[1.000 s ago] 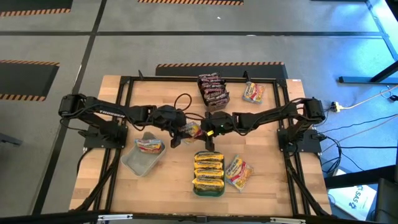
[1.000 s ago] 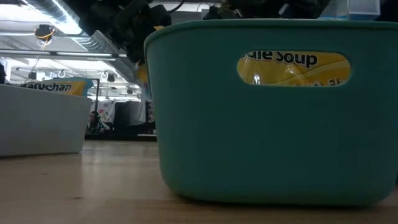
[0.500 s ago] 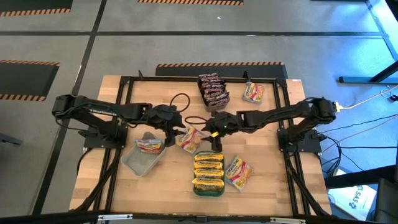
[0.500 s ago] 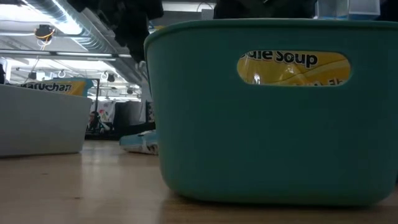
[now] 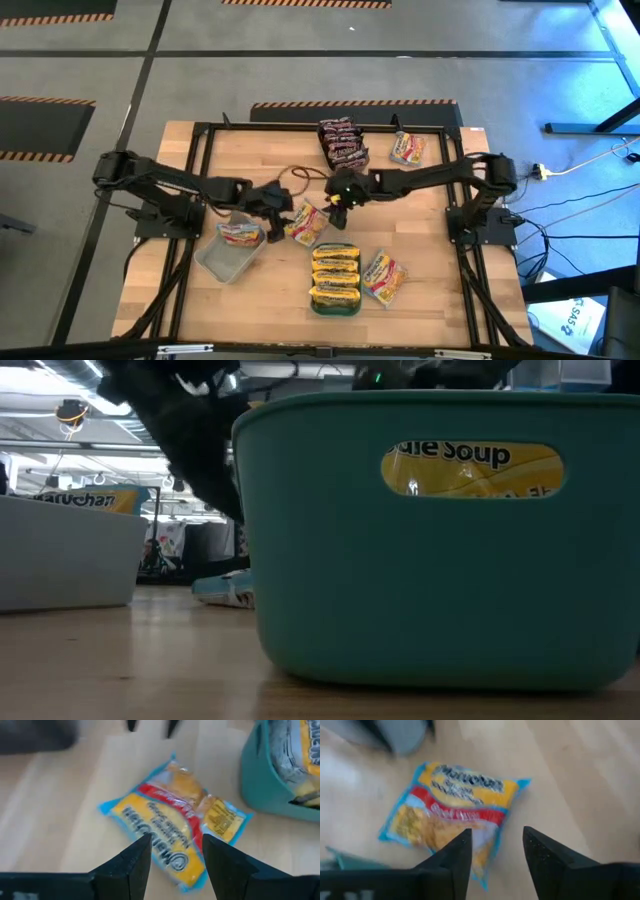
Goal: Sort Maruchan noodles
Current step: Put the blue noodle pack into the white bin
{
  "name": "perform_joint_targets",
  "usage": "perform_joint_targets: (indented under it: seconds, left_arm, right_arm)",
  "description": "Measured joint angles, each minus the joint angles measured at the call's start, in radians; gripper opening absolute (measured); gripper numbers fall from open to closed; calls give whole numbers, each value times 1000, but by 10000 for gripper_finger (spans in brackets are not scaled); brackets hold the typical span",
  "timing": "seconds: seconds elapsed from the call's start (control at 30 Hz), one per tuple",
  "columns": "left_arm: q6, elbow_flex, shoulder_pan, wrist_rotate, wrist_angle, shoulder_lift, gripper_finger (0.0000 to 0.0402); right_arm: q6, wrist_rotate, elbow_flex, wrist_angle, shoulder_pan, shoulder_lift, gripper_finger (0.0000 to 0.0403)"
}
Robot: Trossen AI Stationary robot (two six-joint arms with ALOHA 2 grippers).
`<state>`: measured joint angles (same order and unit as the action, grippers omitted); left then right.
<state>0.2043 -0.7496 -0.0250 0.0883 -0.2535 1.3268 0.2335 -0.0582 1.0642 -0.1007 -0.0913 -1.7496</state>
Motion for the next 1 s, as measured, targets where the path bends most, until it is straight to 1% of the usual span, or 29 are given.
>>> perform_joint_targets:
  seconds: [0.07, 0.17, 0.23, 0.3, 0.37, 0.4, 0.47, 0.57, 0.7, 0.83, 0.9, 0.93, 1.0]
  left_arm:
    - [4, 16, -21, -2, 75, 48, 171]
    - [3, 19, -47, -2, 141, 132, 171]
    - [4, 21, -61, -1, 158, 178, 172]
    - [3, 17, -71, -1, 198, 224, 171]
    - [3, 17, -77, -2, 202, 257, 169]
    - [3, 17, -78, 0, 207, 274, 168]
    - [1, 15, -78, 2, 220, 301, 168]
    - [-32, 13, -69, 21, 224, 314, 168]
    - [-132, 15, -38, 82, 204, 297, 168]
    - [-271, 18, 4, 202, 182, 267, 167]
    - [-291, 20, 17, 286, 168, 240, 167]
    - [-292, 17, 23, 310, 181, 233, 167]
    - [-289, 18, 35, 317, 159, 207, 167]
  right_arm:
    - [26, -88, 0, 52, -33, -43, 150]
    - [27, -201, 0, 95, -68, -99, 135]
    - [23, -251, 1, 150, -76, -140, 124]
    - [21, -286, -2, 144, -82, -158, 108]
    - [1, -293, 4, 177, -81, -185, 90]
    - [-3, -294, 0, 154, -81, -186, 80]
    - [-13, -290, 1, 165, -79, -201, 63]
    - [-19, -294, 2, 136, -79, -199, 43]
    - [-21, -297, 3, 55, -80, -167, 30]
    - [-19, -313, -1, -39, -78, -127, 29]
    - [-20, -313, -1, -71, -76, -105, 28]
    - [-21, -309, -1, -90, -76, -91, 28]
    - [-22, -279, -1, -106, -78, -73, 28]
